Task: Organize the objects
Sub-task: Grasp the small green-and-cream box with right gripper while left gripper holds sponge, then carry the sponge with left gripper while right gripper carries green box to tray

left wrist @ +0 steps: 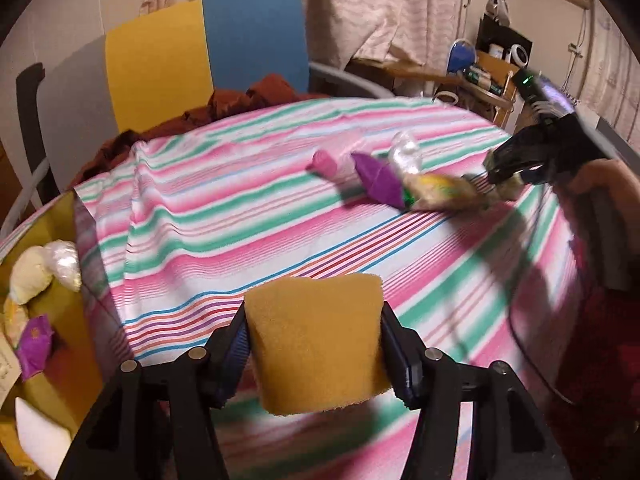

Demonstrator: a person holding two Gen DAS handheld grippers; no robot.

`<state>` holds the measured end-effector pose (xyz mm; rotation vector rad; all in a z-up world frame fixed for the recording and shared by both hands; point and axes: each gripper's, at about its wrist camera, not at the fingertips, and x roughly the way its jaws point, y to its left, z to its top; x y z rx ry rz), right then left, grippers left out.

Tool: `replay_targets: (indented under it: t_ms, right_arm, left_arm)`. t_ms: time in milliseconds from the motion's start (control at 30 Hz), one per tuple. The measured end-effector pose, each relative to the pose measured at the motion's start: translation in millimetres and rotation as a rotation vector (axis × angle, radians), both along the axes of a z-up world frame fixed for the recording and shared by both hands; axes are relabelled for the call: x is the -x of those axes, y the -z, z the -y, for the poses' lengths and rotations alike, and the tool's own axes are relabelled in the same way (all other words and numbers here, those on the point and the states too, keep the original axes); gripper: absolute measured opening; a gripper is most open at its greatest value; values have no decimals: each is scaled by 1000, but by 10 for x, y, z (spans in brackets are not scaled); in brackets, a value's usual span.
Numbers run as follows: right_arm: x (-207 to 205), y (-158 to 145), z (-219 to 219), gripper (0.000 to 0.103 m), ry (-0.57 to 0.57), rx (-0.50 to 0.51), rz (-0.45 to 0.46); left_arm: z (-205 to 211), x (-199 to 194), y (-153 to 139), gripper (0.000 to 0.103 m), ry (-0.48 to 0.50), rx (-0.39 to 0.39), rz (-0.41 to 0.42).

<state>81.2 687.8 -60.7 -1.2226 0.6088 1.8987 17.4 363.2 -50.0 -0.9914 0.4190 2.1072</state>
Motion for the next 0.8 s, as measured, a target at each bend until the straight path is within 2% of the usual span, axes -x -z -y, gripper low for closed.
replay_targets:
  t_ms: [233, 367, 600, 800]
  right_arm:
    - [-12, -66, 38, 30, 2, -21, -34]
    - [-14, -162, 77, 30, -15, -52, -83]
    - [32, -323, 200, 30, -75, -116, -154]
    - [17, -420, 259, 30, -73, -164, -174]
  left_arm:
    - [226, -94, -261, 60, -39, -41, -33]
    - [356, -108, -350, 60, -75, -56, -56]
    - [699, -17, -474, 60, -160, -90, -55]
    - [997, 112, -563, 60, -235, -119, -62]
